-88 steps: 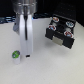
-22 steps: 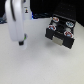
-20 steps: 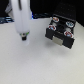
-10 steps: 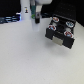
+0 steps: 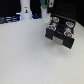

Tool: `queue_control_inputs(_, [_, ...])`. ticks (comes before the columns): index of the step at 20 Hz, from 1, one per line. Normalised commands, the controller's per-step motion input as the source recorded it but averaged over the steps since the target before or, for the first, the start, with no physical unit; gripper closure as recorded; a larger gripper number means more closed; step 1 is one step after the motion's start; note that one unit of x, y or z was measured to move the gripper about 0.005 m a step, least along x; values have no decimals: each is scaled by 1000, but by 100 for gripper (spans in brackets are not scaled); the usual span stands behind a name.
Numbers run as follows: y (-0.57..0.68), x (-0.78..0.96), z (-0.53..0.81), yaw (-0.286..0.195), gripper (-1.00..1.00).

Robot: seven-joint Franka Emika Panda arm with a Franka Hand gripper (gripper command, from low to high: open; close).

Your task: Open the kcup holder, insert the kcup into the holder, and close the kcup holder

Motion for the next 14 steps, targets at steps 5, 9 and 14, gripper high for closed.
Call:
queue_control_inputs(5, [649,20,232,23,100])
queue_control_inputs(9, [659,35,109,23,100])
queue_control_inputs(14, [646,30,33,26,100])
